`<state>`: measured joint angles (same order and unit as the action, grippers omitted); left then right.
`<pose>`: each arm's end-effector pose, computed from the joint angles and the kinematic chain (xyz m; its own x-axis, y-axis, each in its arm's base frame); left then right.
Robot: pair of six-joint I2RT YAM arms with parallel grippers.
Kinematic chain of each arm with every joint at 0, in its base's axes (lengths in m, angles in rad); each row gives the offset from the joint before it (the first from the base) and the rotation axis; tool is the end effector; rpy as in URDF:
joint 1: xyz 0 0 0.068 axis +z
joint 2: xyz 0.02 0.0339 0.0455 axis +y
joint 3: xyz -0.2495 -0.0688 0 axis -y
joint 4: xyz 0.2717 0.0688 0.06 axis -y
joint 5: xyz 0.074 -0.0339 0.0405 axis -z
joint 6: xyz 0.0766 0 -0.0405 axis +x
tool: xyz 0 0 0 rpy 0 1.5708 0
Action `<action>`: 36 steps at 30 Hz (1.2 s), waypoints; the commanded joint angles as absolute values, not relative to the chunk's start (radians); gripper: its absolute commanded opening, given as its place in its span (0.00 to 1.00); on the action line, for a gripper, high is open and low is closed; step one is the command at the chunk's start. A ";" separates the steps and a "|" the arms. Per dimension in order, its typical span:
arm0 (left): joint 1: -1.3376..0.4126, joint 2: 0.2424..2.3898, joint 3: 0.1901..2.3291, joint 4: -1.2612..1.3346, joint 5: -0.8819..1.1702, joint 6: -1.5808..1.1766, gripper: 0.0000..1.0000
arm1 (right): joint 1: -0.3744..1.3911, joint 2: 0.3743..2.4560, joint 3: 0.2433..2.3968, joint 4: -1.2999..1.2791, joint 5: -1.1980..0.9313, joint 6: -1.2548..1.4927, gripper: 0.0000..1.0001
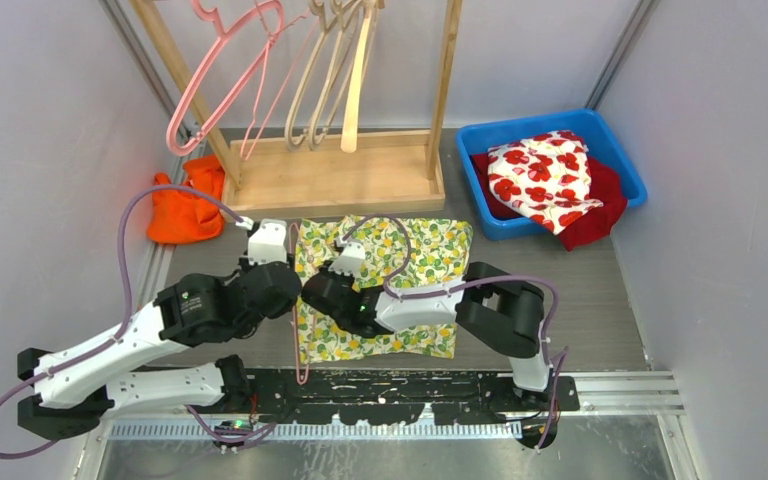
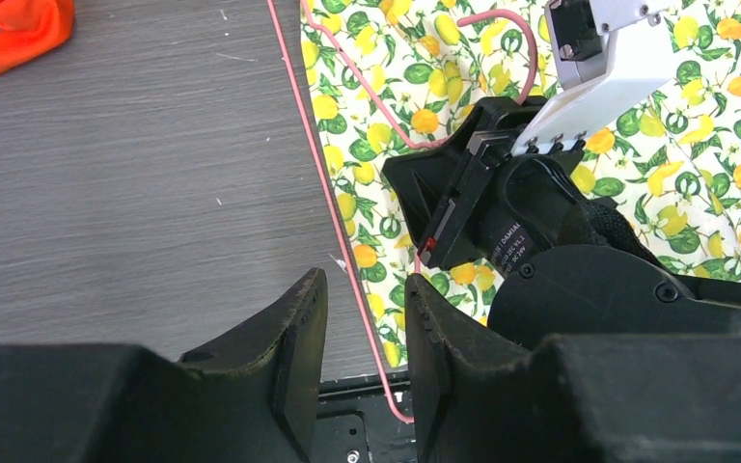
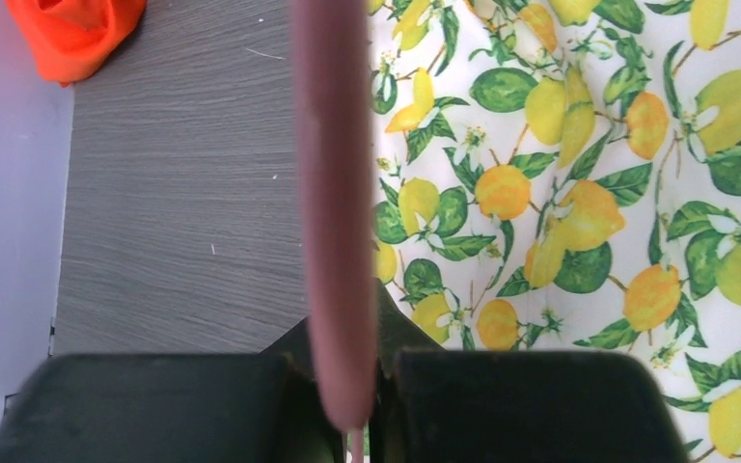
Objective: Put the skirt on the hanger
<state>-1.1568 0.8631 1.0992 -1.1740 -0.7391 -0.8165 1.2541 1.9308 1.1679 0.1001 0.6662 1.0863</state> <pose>0.1217 -0.1488 0.3197 -0.5984 0.0230 -0.8009 0.1172 0.9913 -0.0591 0.1856 0.4144 0.1200 -0.6161 0.3540 -0.7037 -0.1077 0.8471 0.5204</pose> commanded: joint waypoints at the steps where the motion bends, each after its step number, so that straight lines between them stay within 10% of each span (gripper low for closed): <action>1: -1.154 0.884 1.100 -1.135 -0.746 -0.841 0.36 | 1.223 1.905 1.104 0.021 0.680 1.090 0.01; 22: -1.105 1.023 0.969 -0.968 -0.681 -0.834 0.34 | 1.196 1.815 0.995 0.001 0.697 1.037 0.01; 31: -0.995 1.096 0.733 -0.730 -0.640 -0.864 0.13 | 1.195 1.814 1.011 0.007 0.679 1.015 0.01; 36: -0.942 1.131 0.673 -0.635 -0.595 -0.867 0.33 | 1.193 1.816 1.014 0.015 0.661 1.007 0.01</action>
<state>-0.9619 1.0943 0.7151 -0.7467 -0.6170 -0.8394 1.1980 1.8275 1.0149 0.0967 0.6422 1.0752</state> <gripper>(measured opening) 0.228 0.105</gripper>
